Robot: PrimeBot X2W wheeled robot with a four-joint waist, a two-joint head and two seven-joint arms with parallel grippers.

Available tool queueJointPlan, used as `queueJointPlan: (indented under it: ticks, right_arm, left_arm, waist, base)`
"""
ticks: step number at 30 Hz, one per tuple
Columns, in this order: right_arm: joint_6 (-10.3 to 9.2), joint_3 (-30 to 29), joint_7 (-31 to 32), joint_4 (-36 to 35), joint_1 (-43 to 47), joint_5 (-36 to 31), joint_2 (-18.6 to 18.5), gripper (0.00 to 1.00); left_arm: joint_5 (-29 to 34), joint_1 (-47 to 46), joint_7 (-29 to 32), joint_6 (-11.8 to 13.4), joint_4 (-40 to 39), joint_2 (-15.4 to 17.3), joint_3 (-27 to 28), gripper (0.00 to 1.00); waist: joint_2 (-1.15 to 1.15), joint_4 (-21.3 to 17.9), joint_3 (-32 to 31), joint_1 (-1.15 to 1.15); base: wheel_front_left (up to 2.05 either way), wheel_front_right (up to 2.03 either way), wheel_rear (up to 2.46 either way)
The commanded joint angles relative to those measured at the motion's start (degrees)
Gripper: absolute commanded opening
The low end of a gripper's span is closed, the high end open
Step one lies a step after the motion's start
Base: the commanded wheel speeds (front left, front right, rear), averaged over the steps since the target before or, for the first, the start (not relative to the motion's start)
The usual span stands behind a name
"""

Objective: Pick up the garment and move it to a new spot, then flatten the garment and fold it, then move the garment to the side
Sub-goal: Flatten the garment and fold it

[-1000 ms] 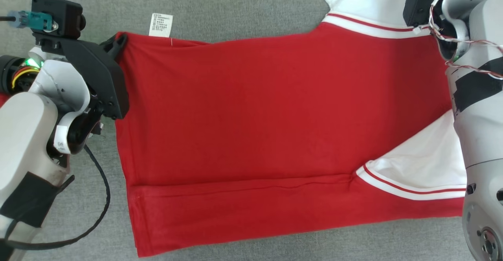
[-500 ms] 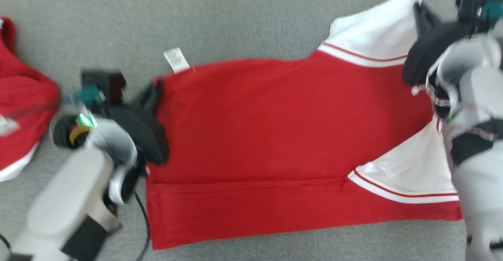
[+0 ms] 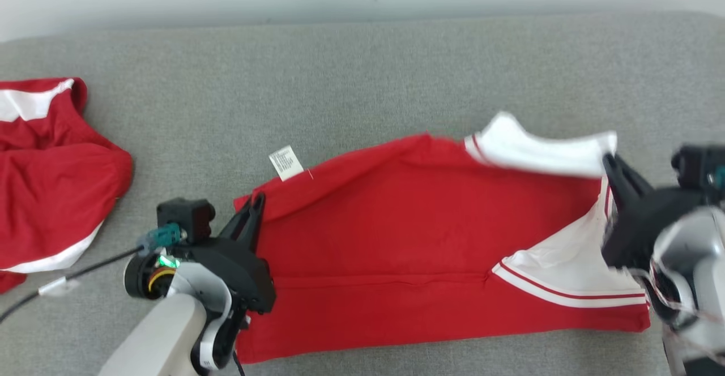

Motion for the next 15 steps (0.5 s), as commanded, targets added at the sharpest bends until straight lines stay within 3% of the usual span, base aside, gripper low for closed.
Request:
queueJointPlan:
  ticks: [1,8,15]
  right_arm:
    - [-0.11,-0.47,0.55,-1.35,1.36,-0.04,0.09,0.00]
    - [-0.11,-4.11,7.38,-13.47,11.67,-1.80,1.60,0.00]
    - [-0.11,-4.71,10.40,-17.48,15.92,-3.10,2.16,0.00]
  left_arm:
    - [-0.40,0.92,-0.65,0.38,0.30,-0.10,0.35,0.00]
    - [-1.80,4.04,-2.78,1.63,1.95,-0.84,1.62,0.00]
    - [-2.89,6.41,-3.83,2.04,2.59,-1.66,1.65,0.00]
  waist:
    - [0.00,0.02,-1.09,0.01]
    - [0.00,-0.60,-2.29,0.01]
    - [0.00,-0.51,-2.56,0.01]
  base:
    - [0.00,0.00,0.00]
    - [0.00,0.00,0.00]
    - [0.00,0.00,0.00]
